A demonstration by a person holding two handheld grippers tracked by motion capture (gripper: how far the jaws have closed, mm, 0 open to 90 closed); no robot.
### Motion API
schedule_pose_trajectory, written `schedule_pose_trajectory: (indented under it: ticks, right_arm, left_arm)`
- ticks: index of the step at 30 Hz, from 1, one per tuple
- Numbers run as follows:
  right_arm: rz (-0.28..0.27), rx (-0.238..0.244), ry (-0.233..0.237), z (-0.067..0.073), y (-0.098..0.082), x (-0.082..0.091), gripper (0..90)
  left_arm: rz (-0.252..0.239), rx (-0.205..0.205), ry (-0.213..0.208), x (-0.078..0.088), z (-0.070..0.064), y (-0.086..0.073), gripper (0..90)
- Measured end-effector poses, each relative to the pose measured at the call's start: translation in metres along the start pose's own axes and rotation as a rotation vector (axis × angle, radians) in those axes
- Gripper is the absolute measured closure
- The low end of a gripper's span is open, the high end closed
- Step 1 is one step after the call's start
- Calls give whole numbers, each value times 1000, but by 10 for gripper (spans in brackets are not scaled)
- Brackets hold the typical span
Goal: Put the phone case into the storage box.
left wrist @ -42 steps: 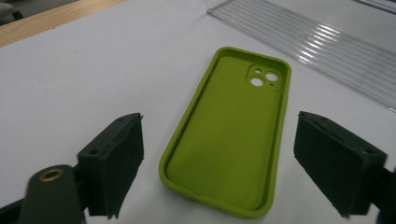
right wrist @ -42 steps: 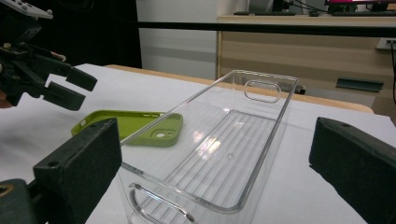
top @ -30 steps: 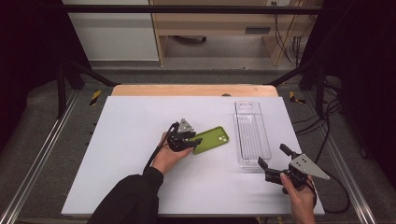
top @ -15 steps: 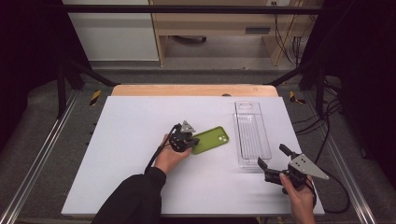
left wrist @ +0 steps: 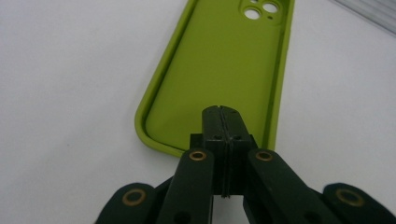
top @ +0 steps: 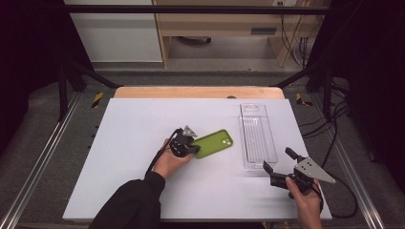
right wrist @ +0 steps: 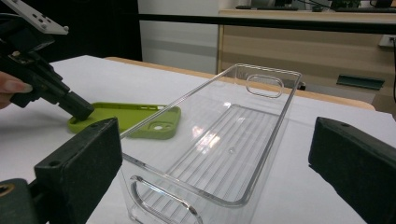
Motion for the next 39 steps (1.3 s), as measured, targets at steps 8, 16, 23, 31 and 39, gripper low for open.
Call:
schedule_pose_trajectory:
  ticks: [8, 16, 23, 31, 39]
  right_arm:
    - [8, 16, -1, 1, -1, -1, 32]
    - [1, 3, 0, 1, 0, 0, 31]
    - [5, 10, -4, 1, 0, 1, 30]
    - [6, 11, -4, 1, 0, 0, 29]
    - [9, 12, -3, 3, 0, -1, 30]
  left_arm:
    - [20, -7, 5, 13, -1, -14, 900]
    - [39, 0, 19, 36, 0, -38, 900]
    - [55, 18, 19, 56, 3, -59, 900]
    - [79, 12, 10, 79, 8, -82, 900]
    - [93, 8, -4, 102, 13, -106, 900]
Point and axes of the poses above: each handheld gripper's, and its own axes: x roughly backward along the jaws, y roughly out of its top, z roughly to its left, the point moved 3 cm from there along -x, roughly forward along the jaws, and after that the axes turned 12 degrees about x, right-handed, at the moved point
